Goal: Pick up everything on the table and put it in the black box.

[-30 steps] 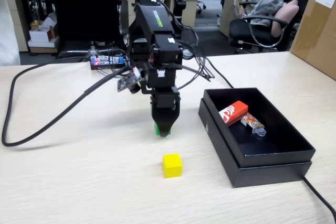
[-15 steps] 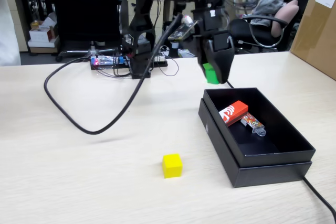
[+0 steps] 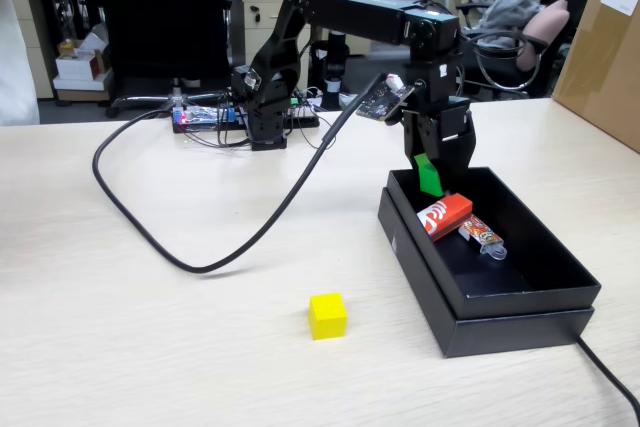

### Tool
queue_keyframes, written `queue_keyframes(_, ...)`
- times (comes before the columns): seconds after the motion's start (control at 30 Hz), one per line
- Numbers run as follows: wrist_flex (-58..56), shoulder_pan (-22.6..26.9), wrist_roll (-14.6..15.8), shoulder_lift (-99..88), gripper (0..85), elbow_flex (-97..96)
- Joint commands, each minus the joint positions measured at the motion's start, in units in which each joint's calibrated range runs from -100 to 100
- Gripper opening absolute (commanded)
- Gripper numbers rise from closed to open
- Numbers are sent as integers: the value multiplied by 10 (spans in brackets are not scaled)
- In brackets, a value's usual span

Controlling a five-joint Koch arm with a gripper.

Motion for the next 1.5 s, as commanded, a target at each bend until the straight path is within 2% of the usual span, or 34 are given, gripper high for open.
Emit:
queue_keyframes(0.0, 2, 4, 2, -7, 94, 27)
queue_keyframes(0.23, 2, 12, 10, 13, 114, 7)
queue_keyframes(0.37, 2, 13, 12, 15, 249, -5)
queue_keyframes(0.5, 2, 12, 12, 8, 287, -14)
queue_keyframes(0.57, -1, 12, 12, -5, 370, -20)
queue_keyframes(0.63, -1, 8, 11, -32, 415, -19)
queue_keyframes(0.97, -3, -36, 8, -185, 415, 23)
queue_keyframes(1.23, 2, -107, -14, -172, 416, -5)
queue_keyframes(1.47, 43, -138, -29, -115, 418, -76)
